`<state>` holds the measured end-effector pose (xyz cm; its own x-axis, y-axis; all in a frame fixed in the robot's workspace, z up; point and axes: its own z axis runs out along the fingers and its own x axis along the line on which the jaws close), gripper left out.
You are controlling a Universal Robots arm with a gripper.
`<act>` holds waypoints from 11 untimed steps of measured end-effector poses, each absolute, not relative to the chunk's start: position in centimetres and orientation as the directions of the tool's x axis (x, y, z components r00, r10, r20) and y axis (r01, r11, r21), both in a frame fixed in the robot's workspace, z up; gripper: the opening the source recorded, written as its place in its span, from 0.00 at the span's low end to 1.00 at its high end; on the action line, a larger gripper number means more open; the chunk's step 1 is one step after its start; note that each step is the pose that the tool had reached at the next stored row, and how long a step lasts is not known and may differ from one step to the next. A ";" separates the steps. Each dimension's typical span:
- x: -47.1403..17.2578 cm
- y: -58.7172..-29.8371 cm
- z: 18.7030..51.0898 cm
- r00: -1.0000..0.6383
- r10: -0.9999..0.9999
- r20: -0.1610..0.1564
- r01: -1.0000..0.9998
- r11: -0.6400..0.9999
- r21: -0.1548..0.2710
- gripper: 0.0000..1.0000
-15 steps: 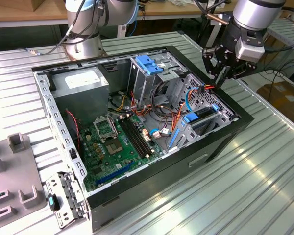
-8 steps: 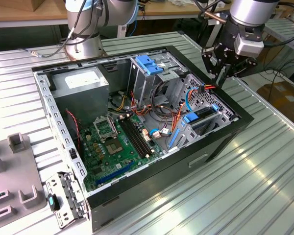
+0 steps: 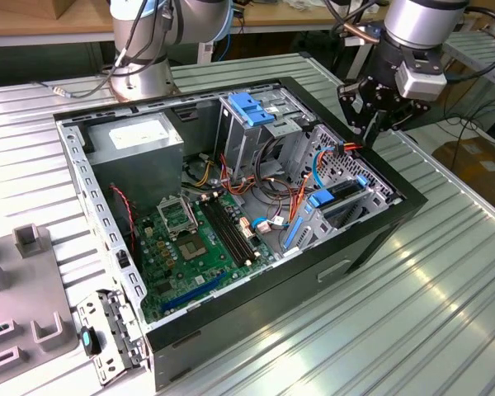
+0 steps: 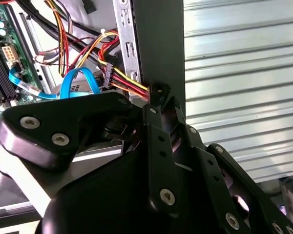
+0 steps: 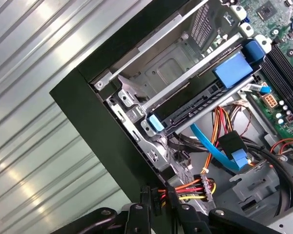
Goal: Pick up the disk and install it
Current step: 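Insert the first disk wire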
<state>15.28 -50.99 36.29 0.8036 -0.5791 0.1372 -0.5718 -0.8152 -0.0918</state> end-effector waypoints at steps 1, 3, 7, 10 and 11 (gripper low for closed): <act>15.3 -51.0 36.2 0.808 -0.574 0.137 -0.566 -0.819 -0.092 0.27; 15.3 -51.0 36.2 0.809 -0.571 0.138 -0.564 -0.821 -0.092 0.27; 15.3 -51.0 36.2 0.809 -0.571 0.138 -0.564 -0.821 -0.091 0.25; 15.3 -51.0 36.2 0.809 -0.571 0.138 -0.564 -0.821 -0.091 0.17; 15.3 -51.0 36.2 0.809 -0.571 0.138 -0.564 -0.821 -0.091 0.17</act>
<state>15.28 -50.99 36.25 0.8093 -0.5710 0.1382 -0.5637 -0.8210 -0.0912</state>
